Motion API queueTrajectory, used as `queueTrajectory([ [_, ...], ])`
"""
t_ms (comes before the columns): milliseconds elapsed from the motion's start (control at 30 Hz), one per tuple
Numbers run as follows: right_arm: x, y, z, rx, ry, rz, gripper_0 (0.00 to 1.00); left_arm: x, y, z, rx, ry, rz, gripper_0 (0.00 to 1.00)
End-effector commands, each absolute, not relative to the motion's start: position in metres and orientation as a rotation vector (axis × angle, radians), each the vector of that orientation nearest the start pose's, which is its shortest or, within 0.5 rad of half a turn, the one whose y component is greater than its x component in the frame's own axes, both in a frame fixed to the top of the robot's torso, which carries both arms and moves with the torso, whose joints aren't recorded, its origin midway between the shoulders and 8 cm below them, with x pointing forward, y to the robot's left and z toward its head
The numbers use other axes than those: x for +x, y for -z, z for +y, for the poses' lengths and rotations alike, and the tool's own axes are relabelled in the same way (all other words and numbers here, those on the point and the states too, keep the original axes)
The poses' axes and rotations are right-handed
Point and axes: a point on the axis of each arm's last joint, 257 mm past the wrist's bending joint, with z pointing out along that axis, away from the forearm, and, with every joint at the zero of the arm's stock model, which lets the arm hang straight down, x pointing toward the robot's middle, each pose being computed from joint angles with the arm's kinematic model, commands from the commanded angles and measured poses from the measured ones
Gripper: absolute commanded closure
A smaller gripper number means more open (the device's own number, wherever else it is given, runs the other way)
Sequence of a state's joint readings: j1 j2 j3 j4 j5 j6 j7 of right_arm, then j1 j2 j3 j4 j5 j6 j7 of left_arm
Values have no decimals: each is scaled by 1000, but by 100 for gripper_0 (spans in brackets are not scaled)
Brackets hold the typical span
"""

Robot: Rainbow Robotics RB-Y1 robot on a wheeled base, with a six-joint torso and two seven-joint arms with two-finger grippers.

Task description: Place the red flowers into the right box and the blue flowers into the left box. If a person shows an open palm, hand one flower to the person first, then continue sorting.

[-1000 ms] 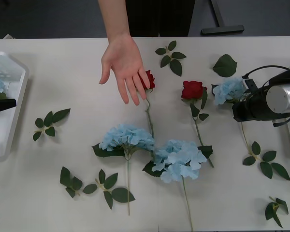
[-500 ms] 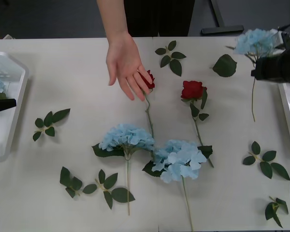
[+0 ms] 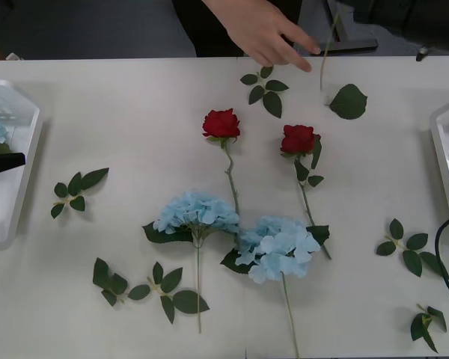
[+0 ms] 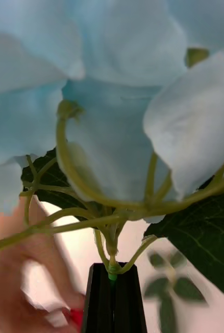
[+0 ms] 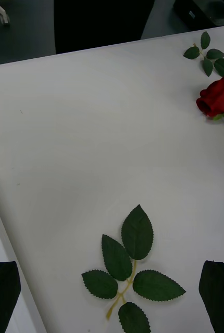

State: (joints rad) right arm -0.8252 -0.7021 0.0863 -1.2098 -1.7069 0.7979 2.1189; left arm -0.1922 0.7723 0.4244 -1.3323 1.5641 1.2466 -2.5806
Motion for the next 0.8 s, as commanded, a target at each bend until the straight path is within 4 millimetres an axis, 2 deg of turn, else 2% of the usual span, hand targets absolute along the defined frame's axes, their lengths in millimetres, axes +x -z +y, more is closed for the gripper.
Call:
queueTrajectory([
  [33,630,-122,-116,-478,-873,1427,100,484,159,420,580,376,1995,0],
  [133,622,-158,-104,-498,-884,1313,100,484,159,420,580,376,1995,0],
  [333,609,-198,-93,-521,-897,1174,100,484,159,420,580,376,1995,0],
  [400,606,-203,-92,-526,-906,1147,100,484,159,420,580,376,1995,0],
  [633,604,-203,-91,-535,-901,1137,100,484,159,420,580,376,1995,0],
  [667,604,-202,-90,-536,-902,1136,80,484,159,420,580,376,1995,0],
  [700,604,-202,-91,-534,-901,1137,68,484,159,420,580,376,1995,0],
  [733,604,-202,-91,-535,-899,1136,53,484,159,420,580,376,1995,0],
  [767,604,-202,-90,-535,-905,1136,43,484,159,420,580,376,1995,0],
  [800,604,-202,-90,-535,-903,1137,37,484,159,420,580,376,1995,0],
])
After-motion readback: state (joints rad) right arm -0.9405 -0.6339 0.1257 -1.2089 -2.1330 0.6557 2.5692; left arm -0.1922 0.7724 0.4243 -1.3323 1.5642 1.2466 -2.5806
